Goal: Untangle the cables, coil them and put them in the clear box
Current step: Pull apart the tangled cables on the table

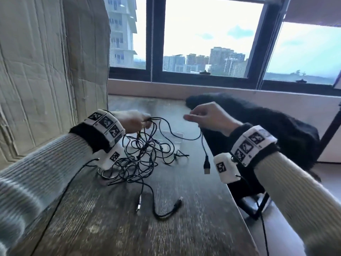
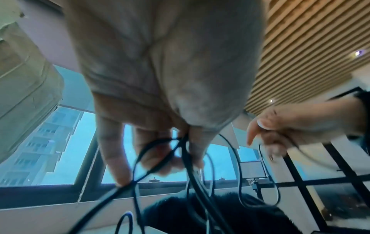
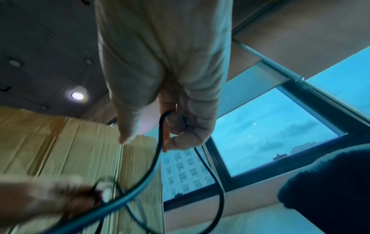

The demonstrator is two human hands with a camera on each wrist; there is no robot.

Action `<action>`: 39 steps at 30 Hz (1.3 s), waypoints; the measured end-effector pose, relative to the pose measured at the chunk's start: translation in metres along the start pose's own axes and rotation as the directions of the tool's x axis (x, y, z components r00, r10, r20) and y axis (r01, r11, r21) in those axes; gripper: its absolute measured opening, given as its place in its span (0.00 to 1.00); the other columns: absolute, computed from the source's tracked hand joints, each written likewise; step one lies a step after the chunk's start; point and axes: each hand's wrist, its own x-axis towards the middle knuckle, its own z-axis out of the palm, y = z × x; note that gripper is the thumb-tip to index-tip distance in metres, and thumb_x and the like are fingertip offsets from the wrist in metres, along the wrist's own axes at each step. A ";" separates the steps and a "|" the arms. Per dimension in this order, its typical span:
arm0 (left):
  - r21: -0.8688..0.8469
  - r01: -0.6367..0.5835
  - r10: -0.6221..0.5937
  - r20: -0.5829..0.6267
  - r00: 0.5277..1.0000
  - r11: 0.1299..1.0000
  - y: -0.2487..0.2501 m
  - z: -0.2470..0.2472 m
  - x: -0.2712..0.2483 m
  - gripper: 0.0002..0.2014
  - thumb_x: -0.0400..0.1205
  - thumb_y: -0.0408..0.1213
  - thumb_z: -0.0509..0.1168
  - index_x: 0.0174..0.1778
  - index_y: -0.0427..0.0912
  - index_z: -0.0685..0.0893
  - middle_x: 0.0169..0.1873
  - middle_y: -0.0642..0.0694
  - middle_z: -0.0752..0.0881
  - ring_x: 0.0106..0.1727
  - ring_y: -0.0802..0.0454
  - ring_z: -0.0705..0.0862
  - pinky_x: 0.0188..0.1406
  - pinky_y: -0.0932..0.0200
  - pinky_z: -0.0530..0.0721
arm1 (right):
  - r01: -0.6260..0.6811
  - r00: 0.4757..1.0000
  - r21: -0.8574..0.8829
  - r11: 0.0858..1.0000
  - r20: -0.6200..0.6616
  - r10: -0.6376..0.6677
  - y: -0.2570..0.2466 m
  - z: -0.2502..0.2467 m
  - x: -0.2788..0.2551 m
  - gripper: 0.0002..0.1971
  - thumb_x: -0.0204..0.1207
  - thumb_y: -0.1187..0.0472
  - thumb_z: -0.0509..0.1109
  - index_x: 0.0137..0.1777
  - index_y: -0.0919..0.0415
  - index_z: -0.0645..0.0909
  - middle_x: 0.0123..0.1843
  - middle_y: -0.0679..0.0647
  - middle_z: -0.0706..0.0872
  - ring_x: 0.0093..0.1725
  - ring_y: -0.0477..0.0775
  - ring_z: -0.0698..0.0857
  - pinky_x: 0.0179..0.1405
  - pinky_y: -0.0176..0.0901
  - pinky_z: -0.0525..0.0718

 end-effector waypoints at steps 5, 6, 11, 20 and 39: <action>-0.084 -0.171 0.154 -0.184 0.971 0.982 0.022 -0.003 -0.008 0.11 0.88 0.40 0.56 0.56 0.42 0.83 0.37 0.52 0.84 0.34 0.57 0.82 0.34 0.64 0.79 | 0.037 0.997 0.107 0.994 0.057 -0.043 -0.002 0.047 -0.004 0.15 0.74 0.43 0.72 0.55 0.49 0.88 0.34 0.56 0.84 0.35 0.51 0.81 0.44 0.51 0.84; -0.052 -0.170 0.155 -0.220 0.963 0.984 0.025 -0.003 -0.010 0.12 0.88 0.40 0.56 0.60 0.42 0.82 0.39 0.51 0.84 0.33 0.58 0.79 0.32 0.65 0.75 | 0.050 0.998 0.126 0.991 0.033 -0.055 -0.007 0.048 -0.004 0.09 0.75 0.46 0.72 0.46 0.48 0.90 0.35 0.56 0.84 0.35 0.53 0.79 0.42 0.51 0.83; -0.267 -0.284 0.184 -0.346 0.920 0.921 0.019 0.006 -0.016 0.19 0.87 0.30 0.56 0.74 0.47 0.71 0.41 0.51 0.80 0.33 0.57 0.79 0.28 0.70 0.77 | 0.062 0.984 0.483 0.874 -0.177 0.028 -0.028 0.039 0.003 0.11 0.80 0.61 0.69 0.36 0.52 0.88 0.44 0.55 0.87 0.44 0.54 0.81 0.44 0.45 0.82; 0.167 0.079 -0.050 -0.172 0.984 0.983 -0.066 0.035 -0.013 0.14 0.89 0.39 0.52 0.68 0.49 0.77 0.56 0.48 0.83 0.54 0.49 0.83 0.56 0.54 0.83 | 0.221 0.887 0.855 0.469 -0.375 0.268 -0.015 -0.020 0.022 0.09 0.69 0.46 0.61 0.38 0.50 0.71 0.33 0.44 0.74 0.34 0.46 0.76 0.47 0.44 0.80; -0.214 -0.222 0.159 -0.275 0.948 0.951 -0.005 0.004 -0.047 0.16 0.85 0.51 0.45 0.54 0.43 0.71 0.36 0.45 0.78 0.35 0.49 0.75 0.30 0.60 0.70 | 0.043 0.988 0.001 0.999 -0.148 -0.042 -0.049 0.079 -0.008 0.25 0.77 0.45 0.70 0.71 0.53 0.71 0.55 0.53 0.84 0.55 0.52 0.83 0.59 0.47 0.79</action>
